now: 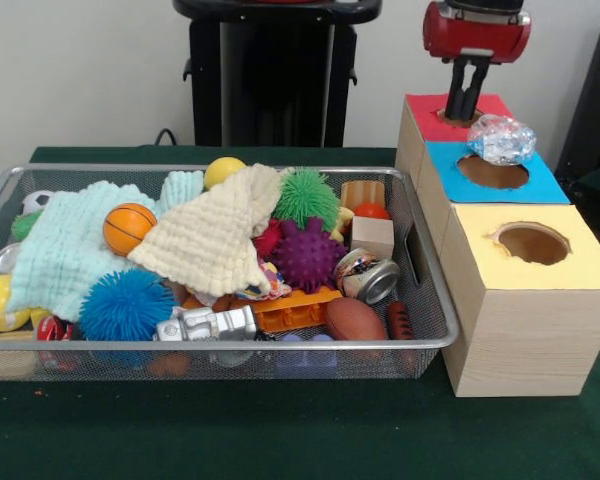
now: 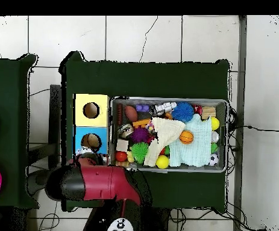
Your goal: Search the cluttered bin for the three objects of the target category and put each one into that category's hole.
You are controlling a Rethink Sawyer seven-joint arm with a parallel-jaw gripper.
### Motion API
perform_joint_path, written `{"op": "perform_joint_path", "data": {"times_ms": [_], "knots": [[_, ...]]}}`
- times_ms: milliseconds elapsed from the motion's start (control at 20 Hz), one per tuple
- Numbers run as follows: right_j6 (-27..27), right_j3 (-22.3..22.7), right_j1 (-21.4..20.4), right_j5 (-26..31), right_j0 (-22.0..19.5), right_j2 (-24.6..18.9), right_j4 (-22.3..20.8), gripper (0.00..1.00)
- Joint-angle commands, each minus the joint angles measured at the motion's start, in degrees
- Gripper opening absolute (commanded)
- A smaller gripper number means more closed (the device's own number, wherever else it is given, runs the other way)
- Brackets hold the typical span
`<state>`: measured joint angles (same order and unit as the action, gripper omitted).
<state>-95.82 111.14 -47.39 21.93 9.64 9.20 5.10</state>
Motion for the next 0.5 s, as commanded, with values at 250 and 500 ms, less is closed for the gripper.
{"op": "perform_joint_path", "data": {"times_ms": [250,500], "knots": [[-14.30,8.58,2.63,-1.93,0.87,-4.66,4.06,0.00],[-14.72,9.08,2.30,-1.43,1.98,-3.85,4.57,0.00]]}}
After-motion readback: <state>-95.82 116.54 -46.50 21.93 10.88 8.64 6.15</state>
